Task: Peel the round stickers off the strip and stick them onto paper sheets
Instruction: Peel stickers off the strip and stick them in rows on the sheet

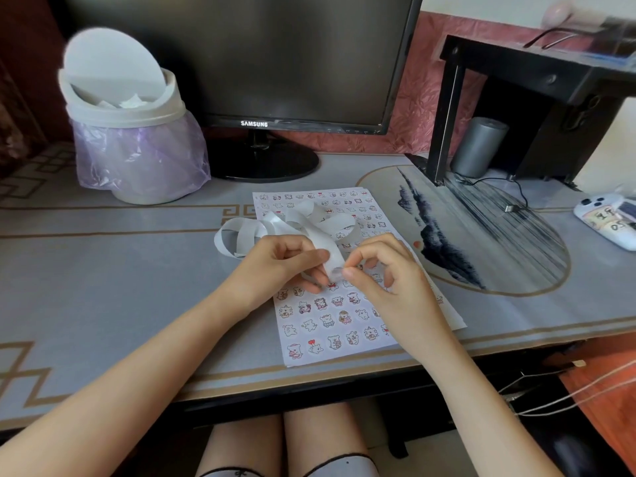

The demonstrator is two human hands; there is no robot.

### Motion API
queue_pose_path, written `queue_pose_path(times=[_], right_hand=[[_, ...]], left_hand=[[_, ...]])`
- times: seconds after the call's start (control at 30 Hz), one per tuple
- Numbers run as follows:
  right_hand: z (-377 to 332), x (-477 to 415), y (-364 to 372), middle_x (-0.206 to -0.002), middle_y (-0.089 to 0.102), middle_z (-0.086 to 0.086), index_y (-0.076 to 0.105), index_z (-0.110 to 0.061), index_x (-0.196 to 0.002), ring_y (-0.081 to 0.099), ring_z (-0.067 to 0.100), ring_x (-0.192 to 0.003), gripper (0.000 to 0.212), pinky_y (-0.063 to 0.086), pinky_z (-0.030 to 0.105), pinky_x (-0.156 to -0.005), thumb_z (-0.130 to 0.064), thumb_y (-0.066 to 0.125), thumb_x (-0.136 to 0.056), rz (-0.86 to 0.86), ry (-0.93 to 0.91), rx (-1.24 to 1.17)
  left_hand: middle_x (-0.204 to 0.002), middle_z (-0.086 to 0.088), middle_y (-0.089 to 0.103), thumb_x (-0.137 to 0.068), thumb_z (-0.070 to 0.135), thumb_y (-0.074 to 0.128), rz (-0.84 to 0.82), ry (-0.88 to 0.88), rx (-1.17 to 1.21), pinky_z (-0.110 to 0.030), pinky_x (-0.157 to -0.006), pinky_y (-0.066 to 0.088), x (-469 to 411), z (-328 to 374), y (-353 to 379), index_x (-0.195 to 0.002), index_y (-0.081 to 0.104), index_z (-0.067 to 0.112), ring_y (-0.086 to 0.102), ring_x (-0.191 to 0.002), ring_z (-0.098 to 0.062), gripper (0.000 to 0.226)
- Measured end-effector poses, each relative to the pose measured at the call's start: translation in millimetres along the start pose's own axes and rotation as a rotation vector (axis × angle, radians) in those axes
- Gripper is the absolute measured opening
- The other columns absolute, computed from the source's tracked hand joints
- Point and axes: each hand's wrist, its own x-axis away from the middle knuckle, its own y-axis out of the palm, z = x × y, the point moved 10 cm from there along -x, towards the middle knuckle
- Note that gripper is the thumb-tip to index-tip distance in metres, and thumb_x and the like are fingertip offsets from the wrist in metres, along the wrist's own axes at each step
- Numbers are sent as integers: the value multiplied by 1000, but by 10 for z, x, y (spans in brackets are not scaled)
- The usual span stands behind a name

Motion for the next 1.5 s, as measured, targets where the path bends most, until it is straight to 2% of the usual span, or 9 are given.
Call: queue_pose_path(times=[0.13, 0.23, 0.33, 0.6, 0.73, 0.97, 1.2, 1.5], right_hand=[[139, 45, -140, -80, 65, -10, 65, -21, -79, 58, 7, -77, 14, 44, 18, -70, -9, 69, -83, -10, 167, -200], [303, 115, -378, -65, 64, -9, 66, -15, -76, 55, 3, -61, 13, 44, 11, -58, -2, 70, -80, 26, 295, -262], [525, 230, -601, -54, 59, -9, 67, -10, -77, 49, 0, -49, 7, 34, 6, -45, -4, 69, -81, 20, 428, -231], [943, 486, -955, -49, 55, -4, 69, -9, -74, 41, 2, -43, 7, 29, 10, -38, -7, 71, -80, -3, 645, -80], [980, 511, -970, -47, 56, -5, 67, -4, -76, 40, -1, -38, 5, 28, 10, -36, -4, 69, -81, -32, 670, -58], [987, 522, -972, -56, 62, -2, 68, -6, -75, 44, 5, -47, 6, 30, 12, -38, -5, 71, -80, -51, 680, -33], [991, 527, -983, -61, 64, 1, 68, -9, -72, 44, 0, -42, 8, 29, 11, -37, -6, 71, -80, -37, 666, -13], [1014, 526, -976, -60, 65, -1, 68, -12, -70, 46, 2, -45, 11, 30, 11, -37, -7, 73, -78, -43, 648, -6]], left_hand=[[-68, -10, 71, -91, 8, 58, -3, -18, -28, -21, -66, 57, -7, -26, 9, -71, 60, 3, 69, -65, -16, 20], [-68, -10, 71, -90, 8, 59, -8, -31, -45, -22, -66, 58, -9, -48, 15, -68, 61, 7, 69, -65, -16, 22], [-67, -10, 71, -90, 9, 59, -16, -43, -44, -21, -66, 58, -8, -63, 24, -69, 61, 7, 69, -64, -15, 21], [-68, -10, 72, -90, 9, 59, -18, -49, -52, -20, -66, 57, -4, -74, 25, -69, 61, 7, 69, -65, -15, 21], [-68, -9, 72, -91, 9, 59, -20, -51, -55, -18, -64, 56, -12, -75, 36, -70, 61, 7, 69, -63, -13, 21], [-69, -9, 72, -91, 10, 59, -18, -50, -67, -18, -66, 56, -11, -82, 28, -72, 62, 5, 69, -65, -13, 20], [-69, -9, 72, -90, 11, 60, -11, -59, -76, -20, -70, 57, -20, -101, 20, -73, 60, 4, 69, -66, -15, 18], [-70, -9, 72, -90, 12, 60, -5, -62, -82, -21, -71, 57, -18, -103, 15, -73, 61, 5, 69, -67, -16, 18]])
